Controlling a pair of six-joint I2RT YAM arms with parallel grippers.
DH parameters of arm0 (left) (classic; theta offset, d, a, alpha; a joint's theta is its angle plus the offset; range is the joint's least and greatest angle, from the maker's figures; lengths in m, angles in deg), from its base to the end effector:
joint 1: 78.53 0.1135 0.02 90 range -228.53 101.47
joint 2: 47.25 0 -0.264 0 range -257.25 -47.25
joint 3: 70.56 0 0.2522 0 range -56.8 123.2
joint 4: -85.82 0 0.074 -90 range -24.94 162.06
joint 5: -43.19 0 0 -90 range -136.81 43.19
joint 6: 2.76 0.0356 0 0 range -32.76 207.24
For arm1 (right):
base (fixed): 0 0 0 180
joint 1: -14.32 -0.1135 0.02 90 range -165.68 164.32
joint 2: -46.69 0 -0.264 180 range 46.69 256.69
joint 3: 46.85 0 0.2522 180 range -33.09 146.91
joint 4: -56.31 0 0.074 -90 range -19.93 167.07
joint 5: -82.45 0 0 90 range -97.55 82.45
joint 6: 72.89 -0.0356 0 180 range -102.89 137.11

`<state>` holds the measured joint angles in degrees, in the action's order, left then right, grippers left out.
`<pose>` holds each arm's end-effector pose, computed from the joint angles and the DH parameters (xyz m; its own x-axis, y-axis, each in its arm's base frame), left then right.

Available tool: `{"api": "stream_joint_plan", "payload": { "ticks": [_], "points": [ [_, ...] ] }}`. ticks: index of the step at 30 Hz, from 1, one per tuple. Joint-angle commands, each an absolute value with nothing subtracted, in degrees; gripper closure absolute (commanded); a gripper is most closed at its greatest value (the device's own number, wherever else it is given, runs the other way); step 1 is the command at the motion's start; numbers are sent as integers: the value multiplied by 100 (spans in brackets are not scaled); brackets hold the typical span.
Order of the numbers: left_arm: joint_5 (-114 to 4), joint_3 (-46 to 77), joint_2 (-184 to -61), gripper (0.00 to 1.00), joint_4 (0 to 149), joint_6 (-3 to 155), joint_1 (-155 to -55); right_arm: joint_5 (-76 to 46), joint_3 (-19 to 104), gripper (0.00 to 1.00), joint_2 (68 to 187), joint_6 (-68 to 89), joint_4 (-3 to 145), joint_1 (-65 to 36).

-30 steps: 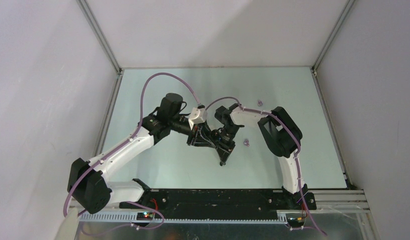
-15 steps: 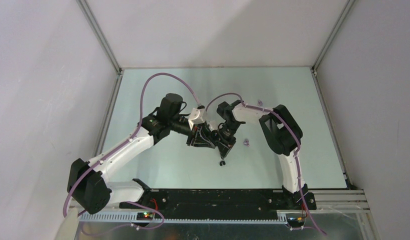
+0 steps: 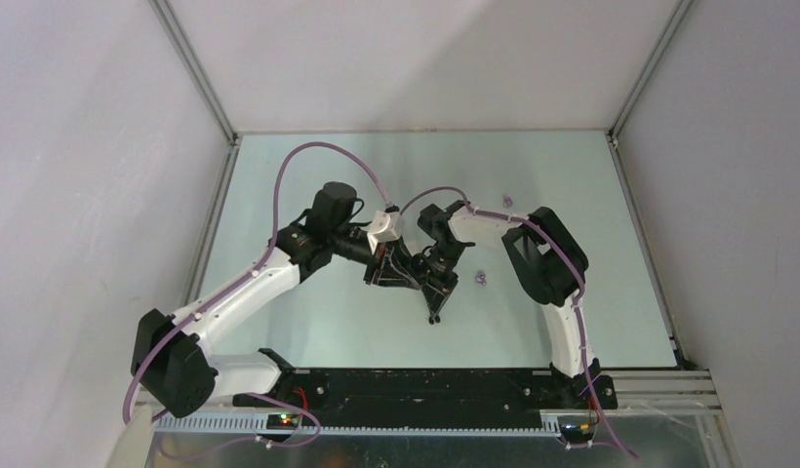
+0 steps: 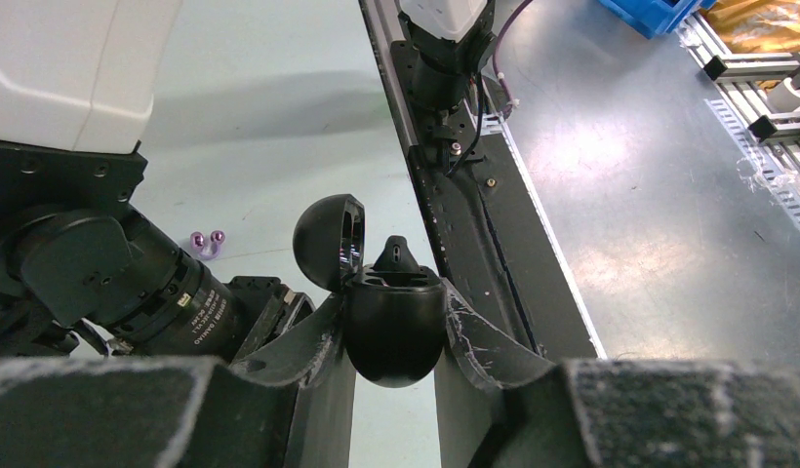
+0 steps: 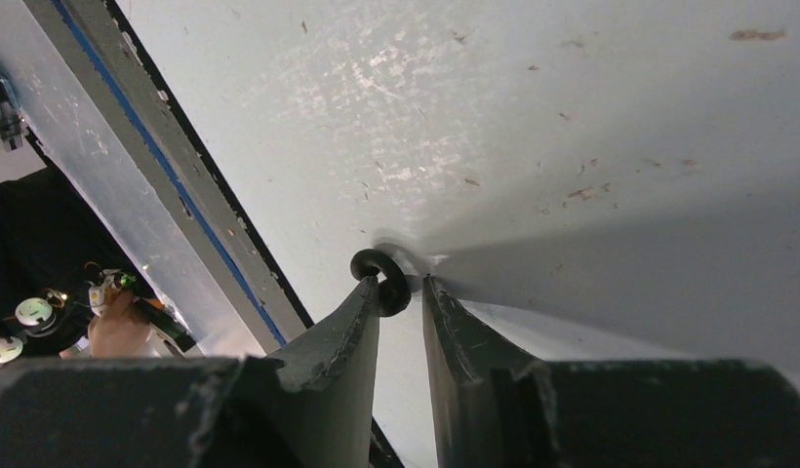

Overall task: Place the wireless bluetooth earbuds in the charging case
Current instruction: Pick up the earbud from the center of the board.

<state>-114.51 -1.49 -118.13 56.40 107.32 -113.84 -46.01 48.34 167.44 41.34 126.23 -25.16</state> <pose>0.1935 -0.1774 0.3096 -0.1004 0.2308 -0.9678 0.9576 -0.2415 -0.1570 0.2736 0.2541 0.1302 -0.5151 -0.8407 -0.1670 -0.7275 0.3258 0.6038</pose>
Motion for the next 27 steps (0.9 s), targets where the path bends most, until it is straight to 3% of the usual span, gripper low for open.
{"api": "stream_joint_plan", "payload": {
  "ticks": [1, 9, 12, 17, 21, 27],
  "points": [
    [-11544, 65, -11645, 100, 5673, 10895, -11421, -3951, 4587, 71, 16844, 4448, 12227, -2634],
    [-11553, 67, -11625, 100, 5651, 10909, -11417, -3857, 4478, 70, 16841, 4467, 12169, -2709],
    [-11539, 61, -11614, 100, 5647, 10923, -11421, -3923, 4445, 75, 16823, 4498, 12171, -2713],
    [-11538, 51, -11612, 100, 5643, 10927, -11421, -4311, 4375, 95, 16562, 4692, 12194, -2689],
    [-11535, 56, -11630, 100, 5641, 10930, -11421, -4667, 4364, 100, 16240, 4837, 12284, -2593],
    [-11537, 46, -11662, 100, 5668, 10929, -11421, -4790, 4374, 100, 15739, 4934, 12445, -2270]
  ]
}}
